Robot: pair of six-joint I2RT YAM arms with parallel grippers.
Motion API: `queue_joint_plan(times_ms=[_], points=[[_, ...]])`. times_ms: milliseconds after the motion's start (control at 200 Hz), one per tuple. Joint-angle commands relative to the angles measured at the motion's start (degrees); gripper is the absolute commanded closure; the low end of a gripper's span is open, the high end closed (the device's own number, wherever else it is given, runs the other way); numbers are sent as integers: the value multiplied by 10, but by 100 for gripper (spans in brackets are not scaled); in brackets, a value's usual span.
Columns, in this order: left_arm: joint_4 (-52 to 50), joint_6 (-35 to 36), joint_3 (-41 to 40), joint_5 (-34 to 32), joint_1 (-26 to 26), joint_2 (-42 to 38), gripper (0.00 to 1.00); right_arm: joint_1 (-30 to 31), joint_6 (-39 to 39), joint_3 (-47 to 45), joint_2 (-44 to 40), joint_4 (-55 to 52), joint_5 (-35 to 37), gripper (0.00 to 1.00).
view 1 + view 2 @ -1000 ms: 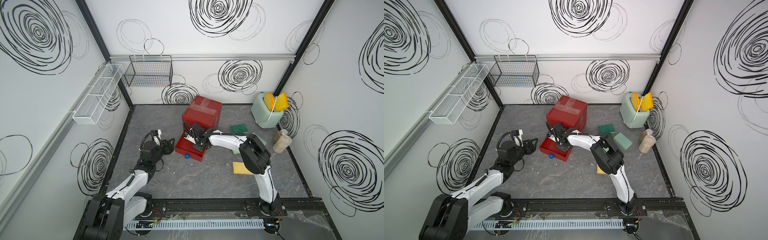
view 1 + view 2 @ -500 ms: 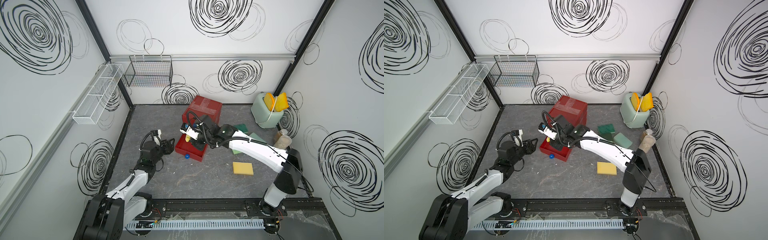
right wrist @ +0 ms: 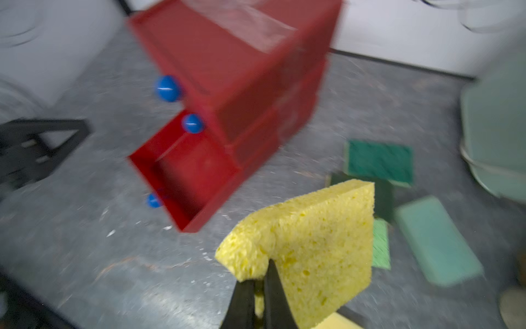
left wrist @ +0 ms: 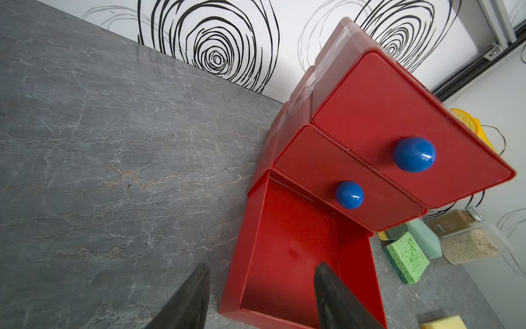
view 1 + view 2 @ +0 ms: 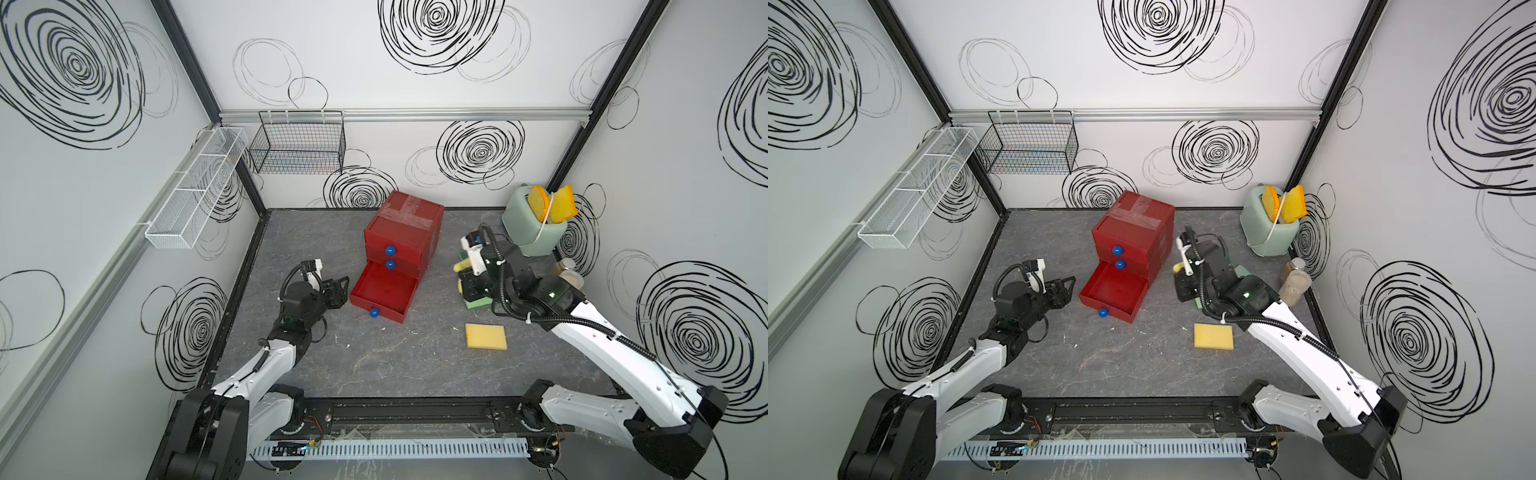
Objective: Take the sponge out of the drawer
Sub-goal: Place the sponge at the center of the board.
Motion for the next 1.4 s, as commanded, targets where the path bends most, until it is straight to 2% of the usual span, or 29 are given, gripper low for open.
queue_joint_plan(times_ms=[0,90,215,315,430,565,645,820,990,1045,1100,1176,1226,1256,1296,1356,1396], points=[[31,-2,7,6,4,-9,38,-87,122,-75,-38,-9,57,100],[31,-4,6,5,4,-10,38,-173,97,-154,-63,73,-27,100],[30,-2,4,0,1,-11,38,-265,111,-213,-46,98,-30,100],[30,-1,6,0,0,-5,38,-333,117,-245,-33,137,-71,100],[28,0,9,-1,0,-1,38,-384,134,-269,7,176,-134,100],[26,1,8,-2,0,0,38,-393,148,-278,56,211,-170,100],[23,2,7,-8,-2,0,38,-394,149,-279,75,228,-167,90],[-13,21,3,-77,-21,-27,39,-394,142,-277,91,249,-167,60],[-36,27,-1,-117,-47,-47,43,-386,121,-248,83,232,-165,56],[-48,28,-4,-135,-60,-56,47,-380,109,-226,73,226,-170,56],[-60,27,-8,-161,-78,-68,58,-368,93,-196,63,228,-177,58],[-83,22,-25,-225,-116,-100,75,-353,52,-142,63,246,-209,60],[-96,17,-36,-252,-137,-127,87,-349,12,-93,79,257,-270,62],[-107,14,-41,-264,-150,-141,100,-346,-16,-58,97,256,-310,65],[-128,10,-42,-285,-166,-160,100,-338,-40,-6,127,245,-336,73],[-162,8,-41,-315,-196,-182,100,-318,-67,72,177,229,-349,92],[-180,5,-41,-331,-216,-195,100,-304,-80,122,213,221,-351,100]])
